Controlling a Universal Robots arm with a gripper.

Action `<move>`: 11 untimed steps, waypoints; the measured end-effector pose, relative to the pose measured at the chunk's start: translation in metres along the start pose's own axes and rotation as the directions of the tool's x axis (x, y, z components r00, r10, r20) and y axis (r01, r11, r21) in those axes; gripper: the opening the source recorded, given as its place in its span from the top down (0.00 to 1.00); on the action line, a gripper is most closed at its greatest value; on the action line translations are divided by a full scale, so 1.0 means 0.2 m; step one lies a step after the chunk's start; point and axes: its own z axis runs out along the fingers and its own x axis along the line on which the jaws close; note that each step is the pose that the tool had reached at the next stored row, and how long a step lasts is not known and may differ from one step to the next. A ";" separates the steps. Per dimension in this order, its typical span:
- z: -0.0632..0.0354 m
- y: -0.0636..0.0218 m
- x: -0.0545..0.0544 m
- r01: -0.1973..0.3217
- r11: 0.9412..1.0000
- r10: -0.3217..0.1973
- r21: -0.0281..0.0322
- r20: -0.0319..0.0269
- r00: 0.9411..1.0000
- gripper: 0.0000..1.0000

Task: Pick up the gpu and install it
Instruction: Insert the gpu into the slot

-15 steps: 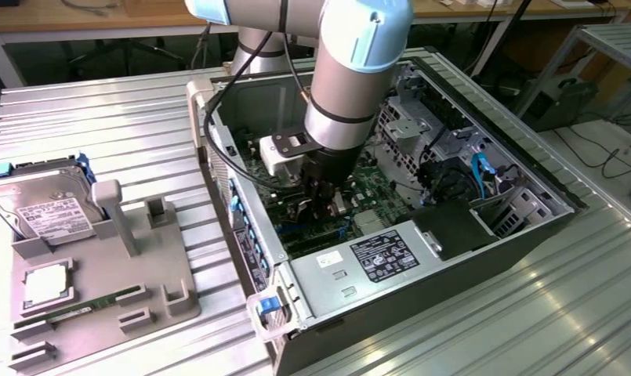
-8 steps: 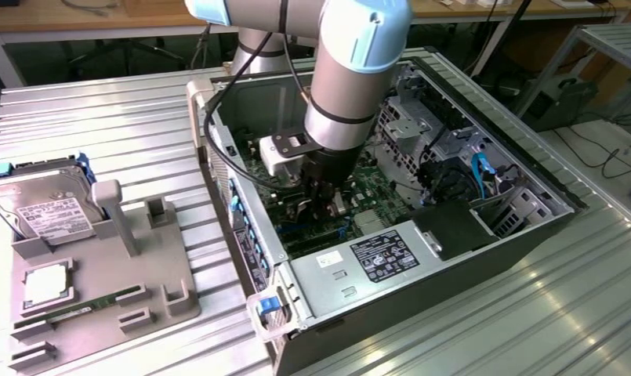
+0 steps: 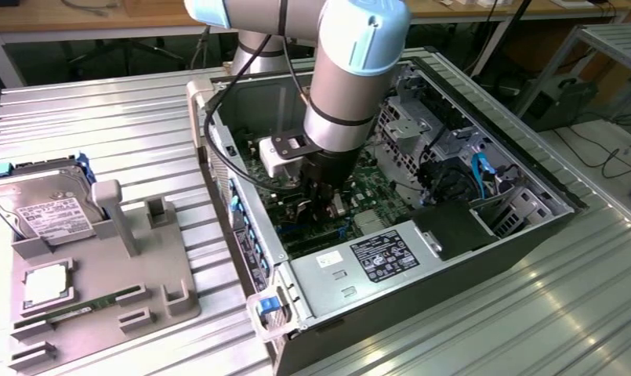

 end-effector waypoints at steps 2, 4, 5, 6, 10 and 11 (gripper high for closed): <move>-0.005 -0.001 0.00 0.000 1.000 0.000 0.001 0.003 1.000 0.71; -0.025 0.000 0.00 0.000 1.000 0.000 0.000 0.000 1.000 0.66; -0.042 0.000 0.00 0.000 1.000 0.000 0.000 0.001 1.000 0.59; -0.064 0.000 0.00 0.000 1.000 0.000 0.000 0.001 1.000 0.59; -0.173 0.000 -0.01 0.000 1.000 0.000 0.002 -0.001 1.000 0.59; -0.206 0.000 -0.01 0.000 1.000 0.000 0.002 -0.001 1.000 0.59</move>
